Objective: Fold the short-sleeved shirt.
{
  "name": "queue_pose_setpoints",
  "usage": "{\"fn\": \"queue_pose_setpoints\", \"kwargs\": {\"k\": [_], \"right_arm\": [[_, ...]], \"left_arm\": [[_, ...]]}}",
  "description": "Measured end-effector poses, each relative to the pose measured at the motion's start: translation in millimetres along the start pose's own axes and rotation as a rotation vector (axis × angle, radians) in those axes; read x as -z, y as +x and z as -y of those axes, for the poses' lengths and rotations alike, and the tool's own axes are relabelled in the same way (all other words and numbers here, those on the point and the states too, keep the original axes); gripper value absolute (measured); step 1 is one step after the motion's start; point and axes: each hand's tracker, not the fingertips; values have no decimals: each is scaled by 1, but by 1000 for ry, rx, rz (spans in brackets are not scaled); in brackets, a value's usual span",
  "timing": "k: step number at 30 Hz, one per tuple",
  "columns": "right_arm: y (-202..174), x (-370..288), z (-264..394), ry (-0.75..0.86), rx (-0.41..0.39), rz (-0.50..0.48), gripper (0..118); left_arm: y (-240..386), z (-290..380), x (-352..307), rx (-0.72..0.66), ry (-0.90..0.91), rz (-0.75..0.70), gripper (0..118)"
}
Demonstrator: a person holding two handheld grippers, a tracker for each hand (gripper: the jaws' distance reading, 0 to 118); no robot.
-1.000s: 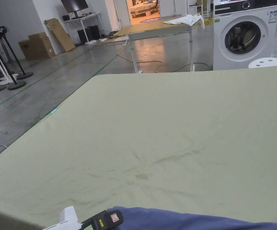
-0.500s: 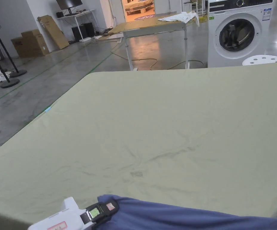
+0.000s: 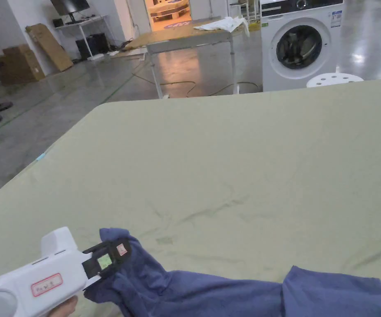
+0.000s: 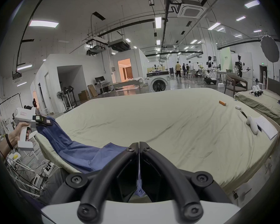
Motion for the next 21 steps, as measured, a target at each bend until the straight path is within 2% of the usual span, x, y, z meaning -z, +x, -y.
{"fn": "queue_pose_setpoints", "kwargs": {"k": [3,8,10,13,15,16,17,19,20,21], "right_arm": [[0,-9,0,13,2,7,0],[3,-22,7,21,29,58,0],[7,-27,11,16,47,77,0],[15,-29,17,2,82,87,0],[19,-29,21,-6,92,101,0],[21,-29,23,-9,94,109,0],[23,-29,23,-12,99,113,0],[26,-29,26,-13,108,110,0],[26,-29,26,-12,114,107,0],[27,-28,26,-11,118,104,0]], "left_arm": [[45,33,40,23,-97,62,3],[89,91,108,128,-286,77,3],[103,104,123,172,-314,50,7],[110,103,125,179,-289,34,23],[105,92,116,90,-267,141,45],[99,86,109,54,-255,177,60],[96,82,105,29,-248,204,66],[90,76,97,13,-227,195,65],[84,74,92,11,-223,188,58],[78,74,90,3,-223,202,41]]}}
